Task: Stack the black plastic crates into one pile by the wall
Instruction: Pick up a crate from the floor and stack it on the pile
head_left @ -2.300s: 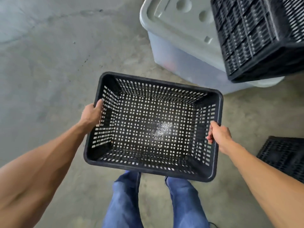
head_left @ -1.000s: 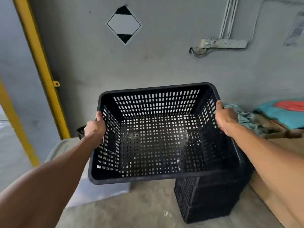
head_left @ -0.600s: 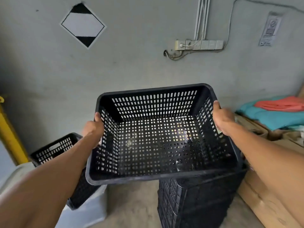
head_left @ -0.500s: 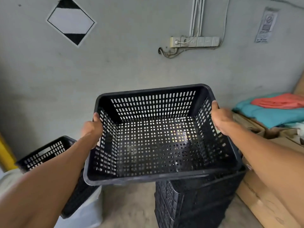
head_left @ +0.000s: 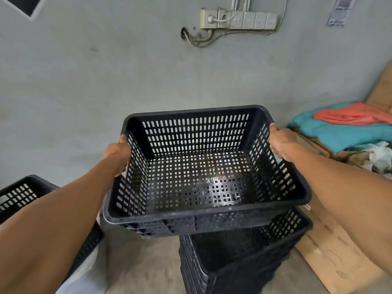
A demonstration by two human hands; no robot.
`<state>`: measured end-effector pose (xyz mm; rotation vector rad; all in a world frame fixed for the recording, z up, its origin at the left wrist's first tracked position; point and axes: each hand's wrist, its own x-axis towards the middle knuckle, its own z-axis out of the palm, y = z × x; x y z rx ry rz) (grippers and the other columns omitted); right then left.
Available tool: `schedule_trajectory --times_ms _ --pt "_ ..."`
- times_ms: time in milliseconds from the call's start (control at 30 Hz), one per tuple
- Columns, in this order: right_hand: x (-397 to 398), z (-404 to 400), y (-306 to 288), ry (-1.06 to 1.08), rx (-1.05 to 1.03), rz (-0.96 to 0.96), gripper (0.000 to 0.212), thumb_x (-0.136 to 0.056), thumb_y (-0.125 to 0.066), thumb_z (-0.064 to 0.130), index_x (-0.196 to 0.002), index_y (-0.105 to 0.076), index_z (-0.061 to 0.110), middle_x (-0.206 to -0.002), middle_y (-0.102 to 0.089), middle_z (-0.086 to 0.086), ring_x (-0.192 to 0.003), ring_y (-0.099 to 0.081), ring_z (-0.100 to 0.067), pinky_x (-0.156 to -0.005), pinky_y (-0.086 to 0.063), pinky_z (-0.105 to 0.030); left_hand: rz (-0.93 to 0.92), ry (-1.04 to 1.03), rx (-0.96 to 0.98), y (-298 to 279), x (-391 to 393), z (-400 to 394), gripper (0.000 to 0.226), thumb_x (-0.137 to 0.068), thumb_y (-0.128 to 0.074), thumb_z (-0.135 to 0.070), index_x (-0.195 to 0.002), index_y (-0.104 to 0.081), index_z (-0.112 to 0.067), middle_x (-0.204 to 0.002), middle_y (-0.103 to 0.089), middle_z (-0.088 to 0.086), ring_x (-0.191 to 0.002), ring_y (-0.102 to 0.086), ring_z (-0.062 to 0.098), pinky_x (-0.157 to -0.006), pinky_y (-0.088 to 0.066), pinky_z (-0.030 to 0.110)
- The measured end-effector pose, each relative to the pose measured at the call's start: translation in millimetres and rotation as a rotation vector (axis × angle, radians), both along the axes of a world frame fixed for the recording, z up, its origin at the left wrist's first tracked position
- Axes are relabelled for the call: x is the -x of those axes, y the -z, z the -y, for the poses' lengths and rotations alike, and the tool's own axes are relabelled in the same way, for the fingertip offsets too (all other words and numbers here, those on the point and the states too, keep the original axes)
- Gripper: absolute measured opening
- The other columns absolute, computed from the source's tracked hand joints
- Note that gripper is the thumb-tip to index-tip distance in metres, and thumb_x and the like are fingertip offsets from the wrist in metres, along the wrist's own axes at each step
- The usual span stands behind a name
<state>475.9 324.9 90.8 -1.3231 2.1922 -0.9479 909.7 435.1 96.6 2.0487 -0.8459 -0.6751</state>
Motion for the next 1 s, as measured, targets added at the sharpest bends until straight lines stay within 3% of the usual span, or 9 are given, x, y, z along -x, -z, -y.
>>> schedule_trajectory --times_ms 133,267,367,500,600,667,833,933,1000 --pt "35.9 40.0 9.3 -0.061 -0.091 0.024 0.087 -0.058 -0.006 0.084 -0.083 -0.052 0.015 -0.071 -0.041 -0.011 -0.054 -0.030 -0.020 -0.054 -0.025 -0.029 -0.018 -0.005 -0.036 2.6 27.7 13.7 0.076 -0.101 -0.024 -0.058 -0.113 -0.061 0.008 -0.064 -0.049 0.010 -0.049 -0.040 0.018 -0.050 -0.035 0.027" --pt "44.6 31.4 -7.7 -0.194 -0.196 0.040 0.064 -0.099 -0.021 0.060 -0.082 -0.052 0.006 -0.061 -0.042 -0.005 -0.044 -0.034 -0.017 -0.040 -0.029 -0.027 -0.043 -0.035 -0.030 10.7 62.3 23.2 0.067 -0.103 -0.024 -0.049 -0.118 -0.059 0.006 -0.065 -0.045 0.009 -0.049 -0.036 0.018 -0.047 -0.031 0.026" --pt "69.7 52.2 -3.5 -0.289 -0.242 0.059 0.059 -0.103 -0.021 0.052 -0.086 -0.050 0.003 -0.059 -0.039 -0.006 -0.044 -0.032 -0.017 -0.041 -0.029 -0.027 -0.071 -0.071 -0.059 19.0 90.5 24.8 0.049 -0.104 -0.024 -0.044 -0.096 -0.053 -0.005 -0.063 -0.040 0.007 -0.048 -0.030 0.016 -0.046 -0.026 0.025" --pt "103.0 62.3 6.3 -0.377 -0.323 0.106 0.056 -0.105 -0.021 0.047 -0.087 -0.049 0.002 -0.057 -0.036 -0.006 -0.046 -0.029 -0.017 -0.042 -0.027 -0.027 -0.076 -0.086 -0.128 31.3 132.5 22.1 0.047 -0.105 -0.022 -0.033 -0.075 -0.046 -0.005 -0.059 -0.035 0.007 -0.044 -0.025 0.015 -0.038 -0.025 0.019" --pt "124.0 72.2 17.5 -0.428 -0.351 0.109 0.056 -0.106 -0.021 0.045 -0.085 -0.049 0.001 -0.052 -0.036 -0.008 -0.045 -0.030 -0.019 -0.041 -0.028 -0.028 -0.082 -0.062 -0.172 40.9 155.0 18.7 0.032 -0.102 -0.026 -0.017 -0.083 -0.047 -0.002 -0.061 -0.041 0.010 -0.035 -0.032 0.018 -0.030 -0.029 0.014" --pt "136.0 81.2 26.5 -0.476 -0.389 0.096 0.054 -0.107 -0.021 0.042 -0.092 -0.048 -0.002 -0.047 -0.038 -0.009 -0.042 -0.031 -0.021 -0.038 -0.030 -0.027 -0.107 -0.071 -0.151 45.5 166.0 18.8 0.026 -0.102 -0.029 -0.014 -0.093 -0.048 0.000 -0.063 -0.045 0.011 -0.042 -0.037 0.019 -0.028 -0.032 0.015" --pt "148.8 89.9 41.0 -0.473 -0.391 0.110 0.050 -0.107 -0.022 0.037 -0.088 -0.048 -0.001 -0.057 -0.043 -0.012 -0.045 -0.036 -0.020 -0.041 -0.028 -0.024 -0.040 -0.107 -0.121 46.0 192.4 20.3 0.031 -0.105 -0.033 -0.017 -0.095 -0.051 0.006 -0.064 -0.049 0.015 -0.049 -0.043 0.022 -0.043 -0.037 0.025" --pt "148.7 94.8 41.6 -0.492 -0.390 0.074 0.039 -0.107 -0.027 0.028 -0.124 -0.043 -0.004 -0.061 -0.049 -0.016 -0.043 -0.042 -0.022 -0.038 -0.032 -0.022 0.100 -0.148 -0.174 50.0 193.3 15.7 0.034 -0.098 -0.039 -0.014 -0.086 -0.059 0.011 -0.061 -0.055 0.016 -0.052 -0.053 0.025 -0.047 -0.048 0.028" --pt "149.4 96.5 41.9 -0.470 -0.369 0.079 0.050 -0.105 -0.030 0.016 -0.150 -0.017 -0.002 -0.063 -0.053 -0.019 -0.041 -0.044 -0.023 -0.033 -0.033 -0.022 0.144 -0.174 -0.209 50.6 192.8 15.0 0.025 -0.089 -0.046 -0.003 -0.092 -0.064 0.015 -0.061 -0.060 0.018 -0.049 -0.058 0.026 -0.043 -0.048 0.031"
